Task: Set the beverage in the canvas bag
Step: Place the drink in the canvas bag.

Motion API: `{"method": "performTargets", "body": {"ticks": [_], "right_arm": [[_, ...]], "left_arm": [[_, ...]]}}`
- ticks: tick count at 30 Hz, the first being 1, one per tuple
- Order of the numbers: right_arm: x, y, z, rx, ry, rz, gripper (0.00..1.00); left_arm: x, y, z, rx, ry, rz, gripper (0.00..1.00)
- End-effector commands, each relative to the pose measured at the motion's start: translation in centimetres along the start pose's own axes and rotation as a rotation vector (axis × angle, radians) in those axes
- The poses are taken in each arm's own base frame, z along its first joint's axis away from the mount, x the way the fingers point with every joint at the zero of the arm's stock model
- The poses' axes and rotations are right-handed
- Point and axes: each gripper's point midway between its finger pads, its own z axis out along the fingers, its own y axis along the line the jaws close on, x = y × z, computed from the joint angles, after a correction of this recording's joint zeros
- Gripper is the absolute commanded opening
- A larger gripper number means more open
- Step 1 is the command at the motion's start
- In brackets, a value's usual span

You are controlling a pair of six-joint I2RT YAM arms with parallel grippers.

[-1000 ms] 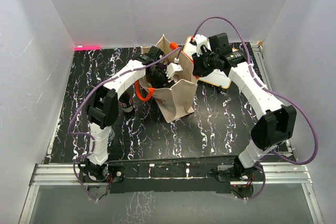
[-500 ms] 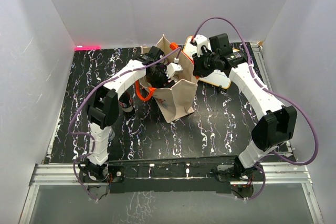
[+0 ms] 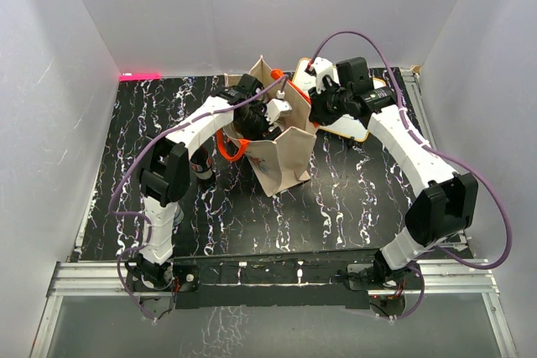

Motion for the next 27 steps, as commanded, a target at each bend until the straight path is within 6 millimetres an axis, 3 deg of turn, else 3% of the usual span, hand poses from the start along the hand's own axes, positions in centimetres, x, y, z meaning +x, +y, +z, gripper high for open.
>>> {"method": "performTargets", "body": {"ticks": [1,27], "right_arm": [[-1.5,-0.5,-1.5,0.037,-0.074,-0.035,0.08],[-1.3,-0.4,-1.6,0.046,-0.087,-0.024,0.08]], "left_arm": [[3.3,-0.4,-1.0,-0.027,0.111,-0.074,0.70],[0.3,0.7,-3.5,-0.109,0.029,-0.048,0.97]]}}
